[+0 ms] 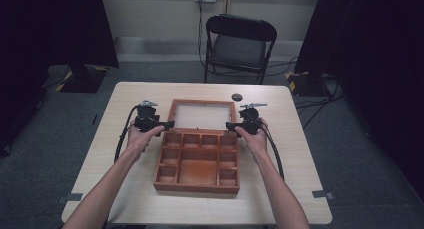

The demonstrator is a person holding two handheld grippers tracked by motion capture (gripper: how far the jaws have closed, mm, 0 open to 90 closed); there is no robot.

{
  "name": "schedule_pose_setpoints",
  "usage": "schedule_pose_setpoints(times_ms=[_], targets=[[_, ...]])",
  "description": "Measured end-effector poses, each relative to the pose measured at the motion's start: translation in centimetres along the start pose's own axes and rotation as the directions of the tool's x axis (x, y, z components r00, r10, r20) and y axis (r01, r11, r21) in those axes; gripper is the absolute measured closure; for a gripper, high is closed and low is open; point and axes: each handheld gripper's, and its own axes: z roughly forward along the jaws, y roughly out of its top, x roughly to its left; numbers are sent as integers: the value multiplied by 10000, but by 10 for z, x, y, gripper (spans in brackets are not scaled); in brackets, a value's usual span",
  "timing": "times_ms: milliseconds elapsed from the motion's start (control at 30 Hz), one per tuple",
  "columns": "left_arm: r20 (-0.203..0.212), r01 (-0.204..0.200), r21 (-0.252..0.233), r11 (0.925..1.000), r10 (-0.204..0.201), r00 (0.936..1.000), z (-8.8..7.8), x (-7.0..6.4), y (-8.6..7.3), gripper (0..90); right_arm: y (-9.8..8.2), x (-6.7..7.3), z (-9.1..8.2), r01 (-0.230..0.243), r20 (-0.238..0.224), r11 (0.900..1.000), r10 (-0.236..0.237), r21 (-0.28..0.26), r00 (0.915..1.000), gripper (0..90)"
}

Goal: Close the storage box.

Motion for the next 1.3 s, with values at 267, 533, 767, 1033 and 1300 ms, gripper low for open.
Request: schedule_pose_setpoints(times_ms=[267,533,767,1033,1300], targets=[[21,1,498,9988,-2,10000,13,-2,-1,230,0,7,6,-30,13,9999,30,163,10000,150],[158,519,559,9971,-529,9985,19,0,0,216,1,10,14,-371,44,9993,372,-52,9993,121],[252,695,784,9945,-716,9971,23,4,2,153,4,12,20,-302,-130,9995,301,-24,9995,106],[373,580,868,9945,-614,9974,32,-2,5,180,5,12,25,-688,-496,9976,693,122,9964,107],[556,931,805,9924,-977,9937,38,-2,4,145,4,4,29,-1656,-1232,9846,1715,568,9775,130]])
